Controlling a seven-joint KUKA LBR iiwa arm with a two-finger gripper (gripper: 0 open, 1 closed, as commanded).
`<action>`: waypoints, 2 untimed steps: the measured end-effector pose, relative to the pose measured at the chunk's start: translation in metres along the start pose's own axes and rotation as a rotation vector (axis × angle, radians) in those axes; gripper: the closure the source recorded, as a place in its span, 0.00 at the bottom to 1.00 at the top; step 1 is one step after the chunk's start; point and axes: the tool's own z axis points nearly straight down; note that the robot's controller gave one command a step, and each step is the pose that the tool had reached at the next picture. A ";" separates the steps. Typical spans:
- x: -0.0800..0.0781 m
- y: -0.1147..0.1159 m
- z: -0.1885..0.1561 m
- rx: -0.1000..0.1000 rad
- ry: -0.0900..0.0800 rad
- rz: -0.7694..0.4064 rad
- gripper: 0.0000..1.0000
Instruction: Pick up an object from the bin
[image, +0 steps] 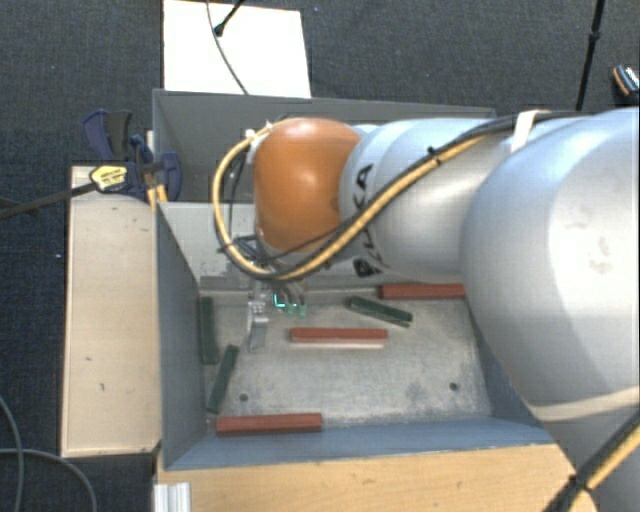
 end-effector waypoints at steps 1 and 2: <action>0.031 -0.058 0.065 0.003 -0.001 0.154 0.00; -0.008 -0.098 -0.004 -0.001 -0.017 0.154 0.00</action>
Offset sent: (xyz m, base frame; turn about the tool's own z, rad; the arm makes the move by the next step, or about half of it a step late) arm -0.0293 -0.0554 -0.0625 0.1525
